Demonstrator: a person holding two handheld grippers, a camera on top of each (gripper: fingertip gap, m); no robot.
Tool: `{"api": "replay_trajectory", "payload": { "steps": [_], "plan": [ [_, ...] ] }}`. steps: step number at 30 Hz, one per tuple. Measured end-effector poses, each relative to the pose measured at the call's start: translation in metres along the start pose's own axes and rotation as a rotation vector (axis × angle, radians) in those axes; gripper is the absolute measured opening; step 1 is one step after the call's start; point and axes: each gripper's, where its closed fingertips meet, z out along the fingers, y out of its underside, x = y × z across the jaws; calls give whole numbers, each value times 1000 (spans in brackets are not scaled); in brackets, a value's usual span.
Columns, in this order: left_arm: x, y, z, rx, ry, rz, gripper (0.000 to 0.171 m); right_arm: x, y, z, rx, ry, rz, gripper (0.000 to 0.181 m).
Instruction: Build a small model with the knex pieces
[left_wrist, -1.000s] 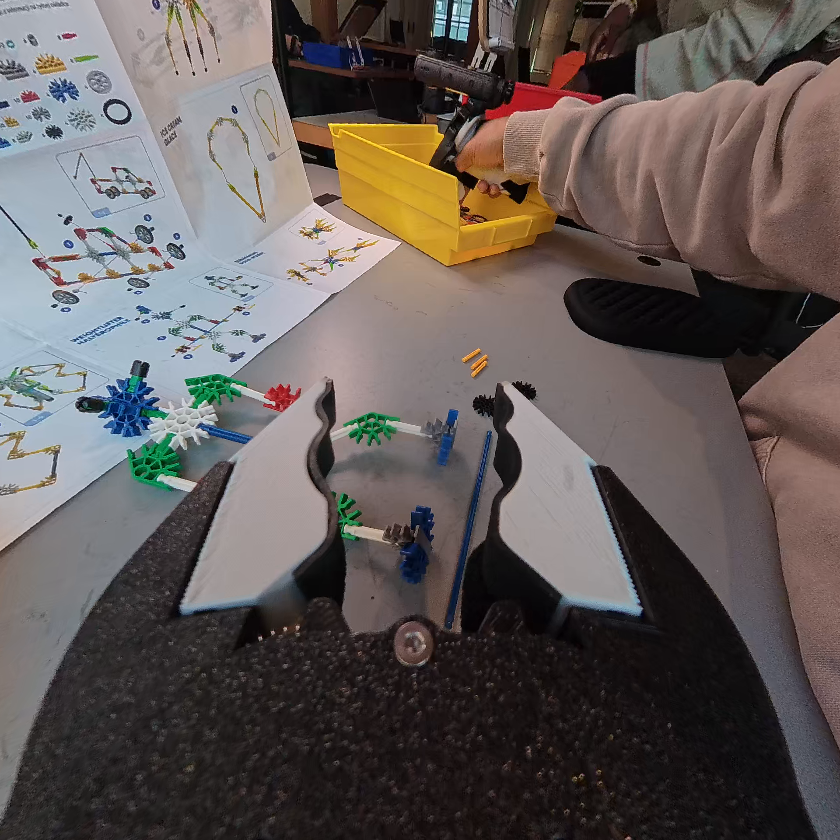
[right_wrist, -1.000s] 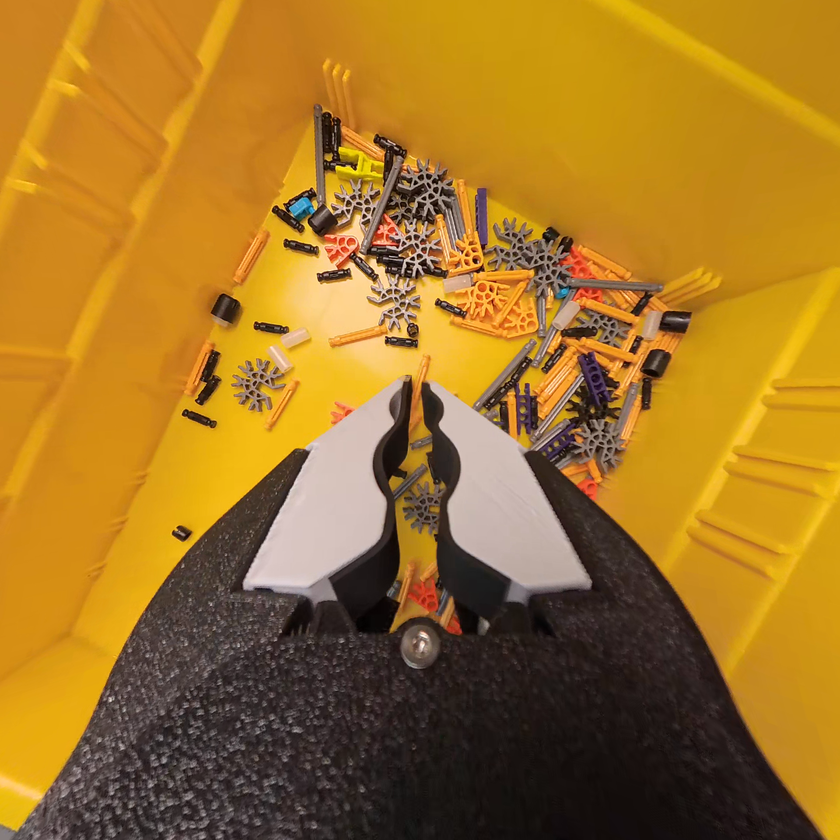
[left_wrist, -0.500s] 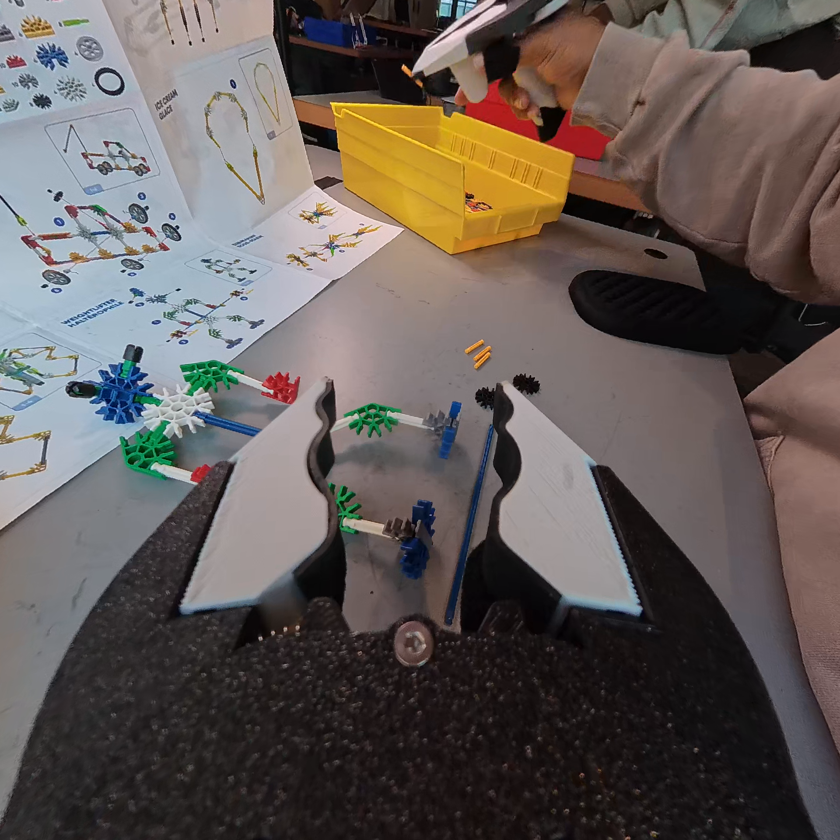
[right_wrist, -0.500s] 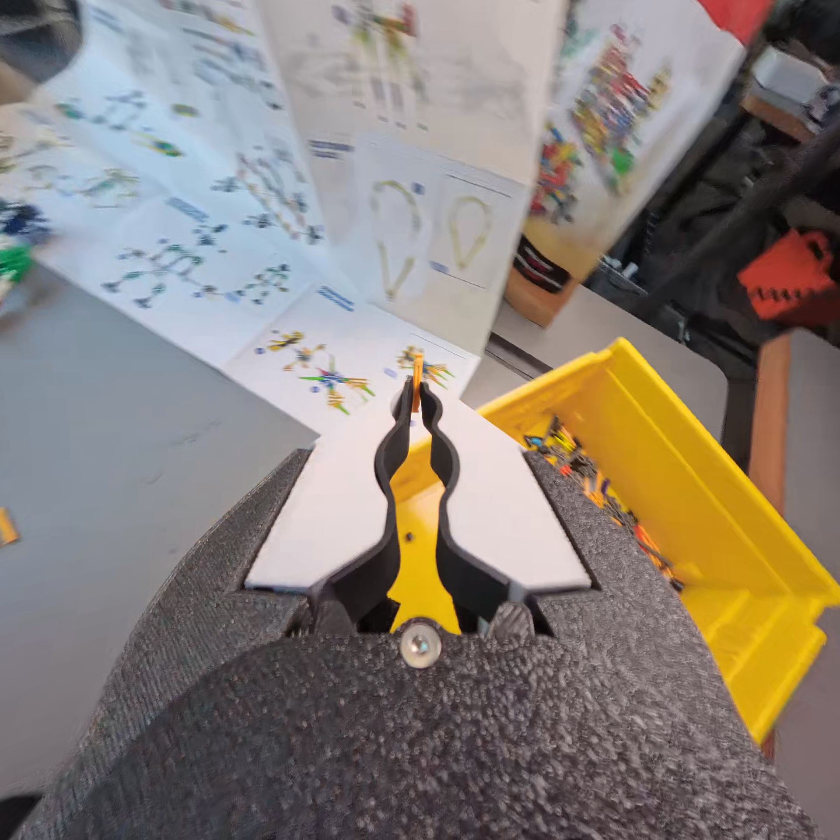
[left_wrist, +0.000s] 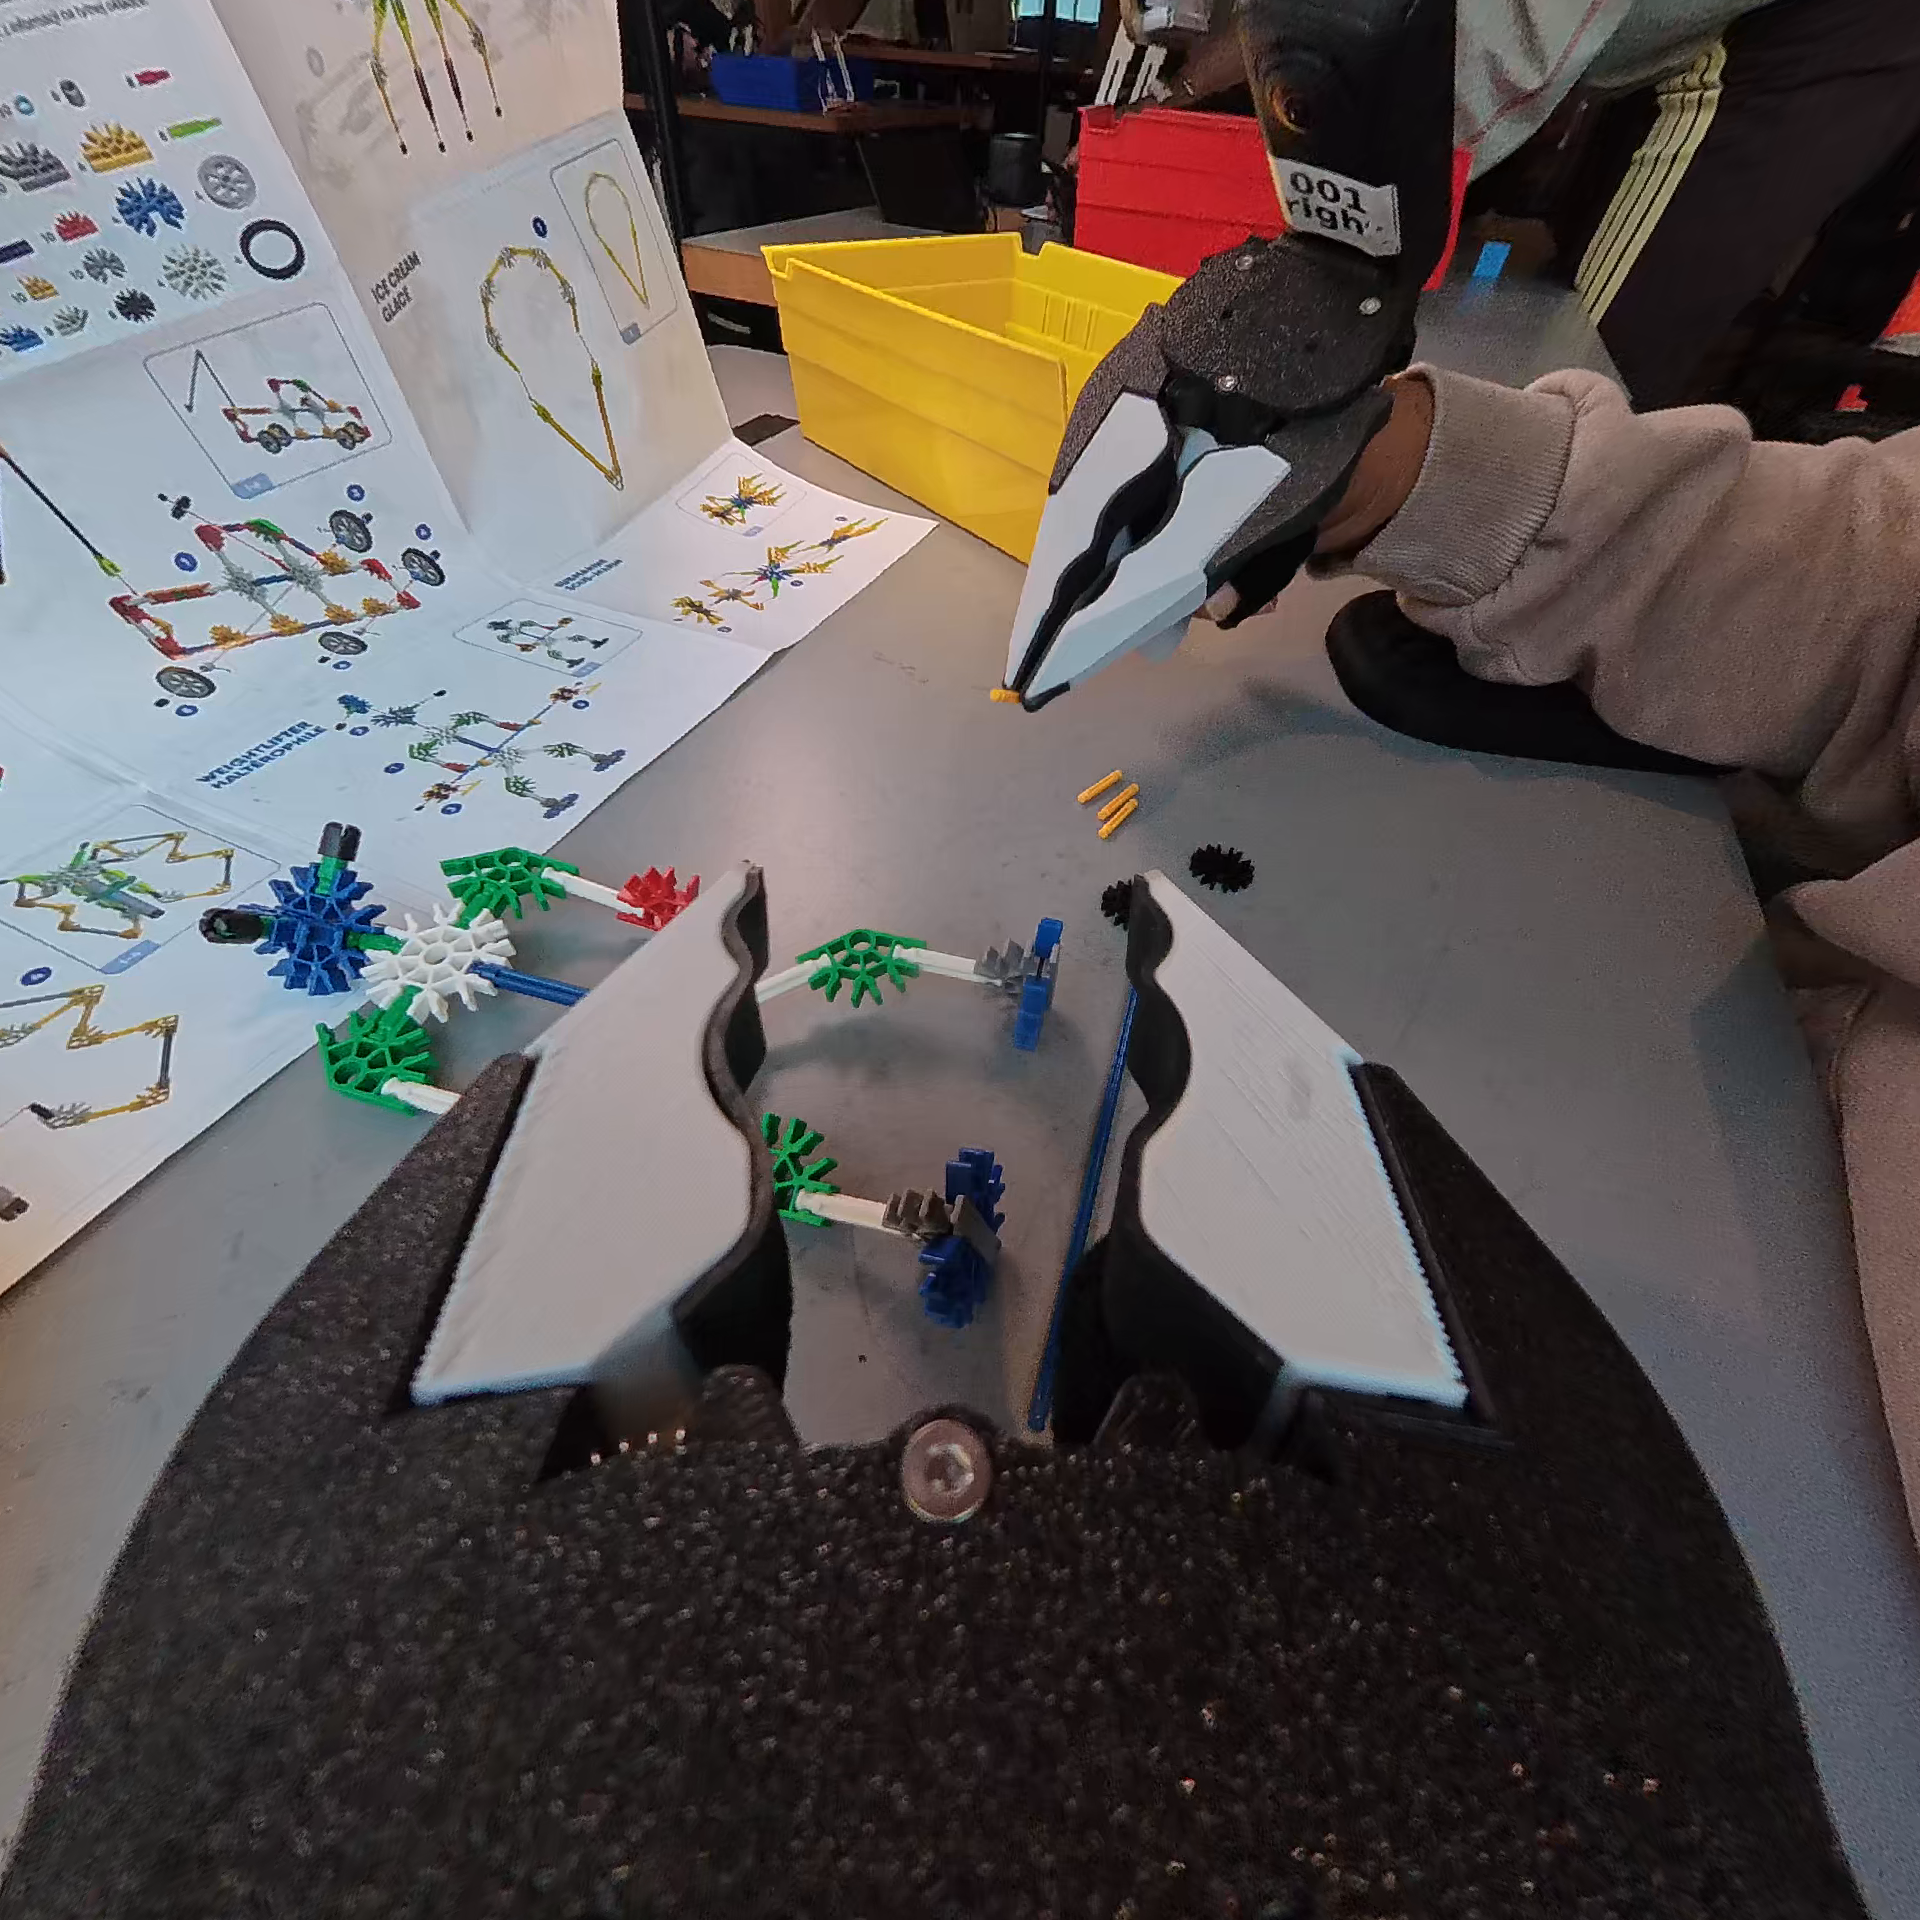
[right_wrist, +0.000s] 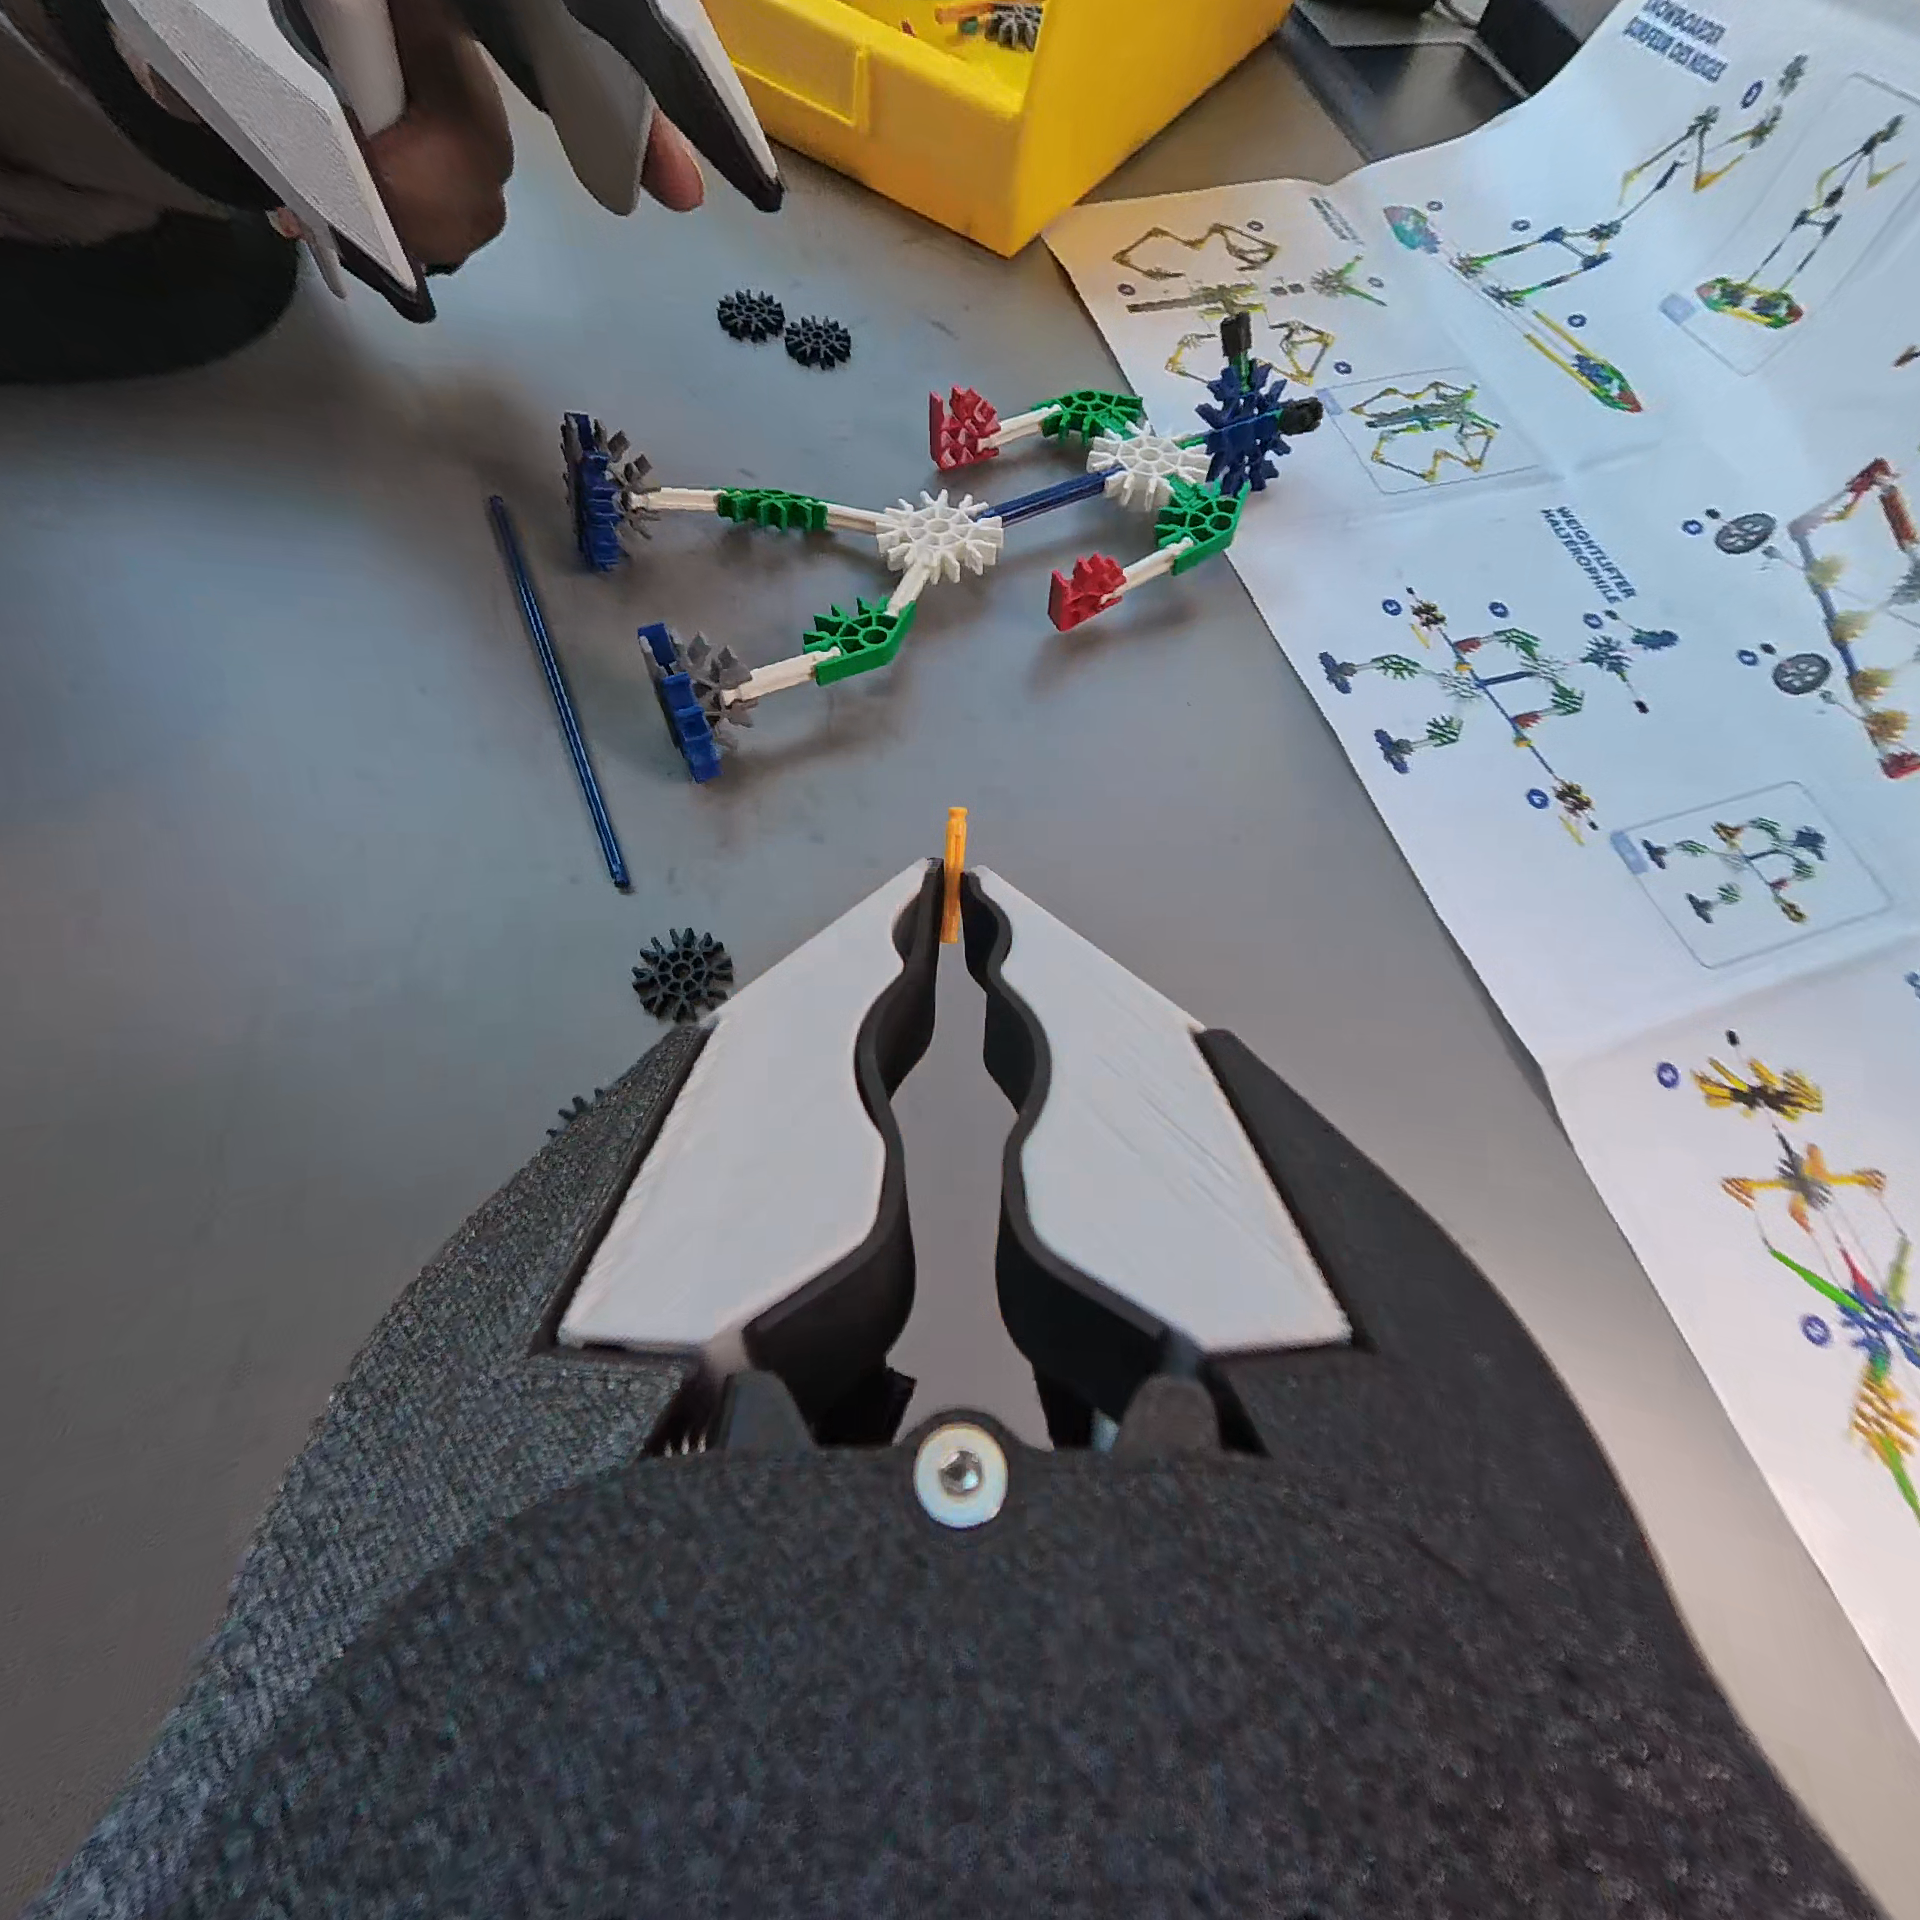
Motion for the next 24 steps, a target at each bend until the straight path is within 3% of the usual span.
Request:
{"api": "replay_trajectory", "payload": {
  "steps": [13,24],
  "plan": [
    [-5,8,4,-29,-22,14,68,-14,24,-6,-12,-52,-31,2],
    [-6,12,5,-47,-14,6,68,-36,49,-5,-145,-160,-62,1]
  ]
}}
